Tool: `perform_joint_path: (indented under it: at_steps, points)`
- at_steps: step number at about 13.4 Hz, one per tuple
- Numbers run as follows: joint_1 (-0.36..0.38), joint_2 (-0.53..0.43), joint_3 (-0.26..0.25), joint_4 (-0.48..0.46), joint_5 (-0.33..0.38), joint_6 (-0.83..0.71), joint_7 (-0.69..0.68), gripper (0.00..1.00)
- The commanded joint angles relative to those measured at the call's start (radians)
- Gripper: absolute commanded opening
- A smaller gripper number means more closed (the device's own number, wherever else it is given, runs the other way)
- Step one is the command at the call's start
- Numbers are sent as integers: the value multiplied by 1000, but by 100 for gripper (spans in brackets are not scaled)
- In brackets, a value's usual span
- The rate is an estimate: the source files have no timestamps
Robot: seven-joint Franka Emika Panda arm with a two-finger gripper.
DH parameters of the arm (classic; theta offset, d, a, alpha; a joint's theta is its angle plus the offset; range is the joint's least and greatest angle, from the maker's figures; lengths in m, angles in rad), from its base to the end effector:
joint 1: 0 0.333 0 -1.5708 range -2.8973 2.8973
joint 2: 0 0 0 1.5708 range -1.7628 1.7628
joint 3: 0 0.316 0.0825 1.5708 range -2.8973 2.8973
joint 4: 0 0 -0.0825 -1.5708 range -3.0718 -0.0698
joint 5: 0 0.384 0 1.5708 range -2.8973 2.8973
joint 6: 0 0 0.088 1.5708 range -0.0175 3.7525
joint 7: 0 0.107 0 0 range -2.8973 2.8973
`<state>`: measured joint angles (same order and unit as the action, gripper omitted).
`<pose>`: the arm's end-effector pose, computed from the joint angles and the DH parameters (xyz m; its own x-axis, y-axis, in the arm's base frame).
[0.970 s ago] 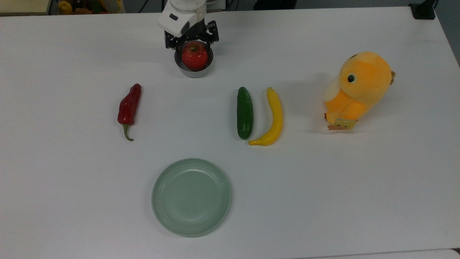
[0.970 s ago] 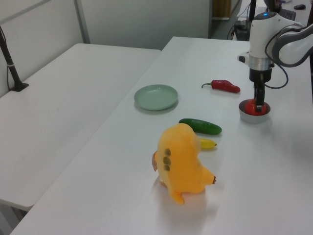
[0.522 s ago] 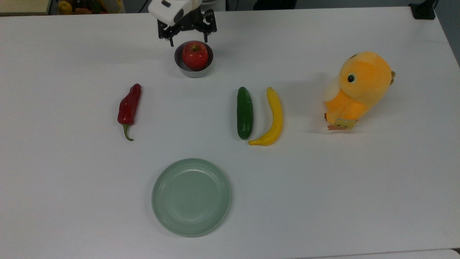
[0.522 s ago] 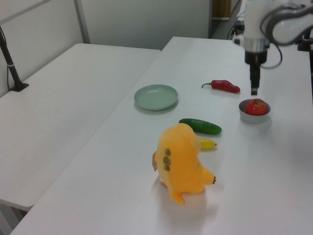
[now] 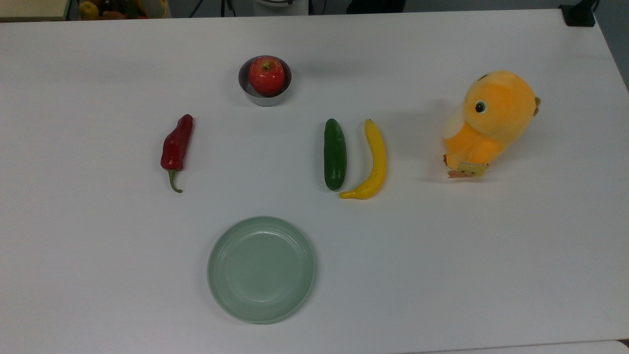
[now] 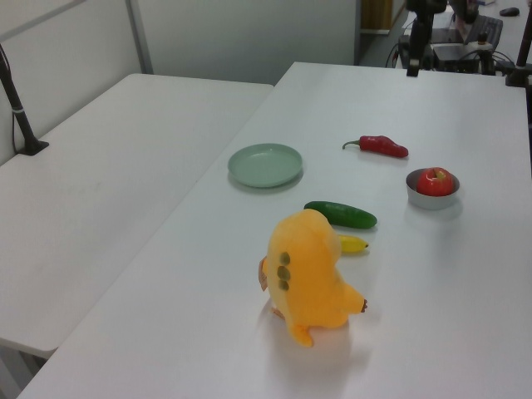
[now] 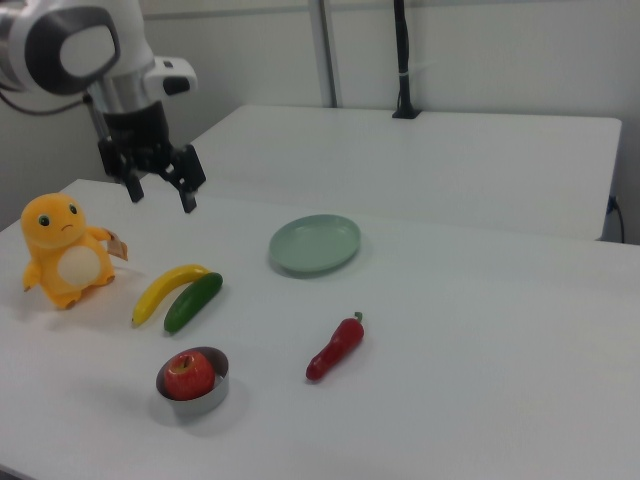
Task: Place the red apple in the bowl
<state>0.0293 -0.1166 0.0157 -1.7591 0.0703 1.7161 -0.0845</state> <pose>0.5289 0.0308 0.6112 0.9898 0.1187 0.0787 0.1237 -0.9904 -0.0618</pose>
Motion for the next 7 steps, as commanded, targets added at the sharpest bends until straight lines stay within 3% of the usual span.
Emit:
perform_joint_path:
  at_steps: [1,7]
  points:
    - [4,54,-8,108,19,-49,86,100]
    - [8,71,-8,113,10,0,72,100]
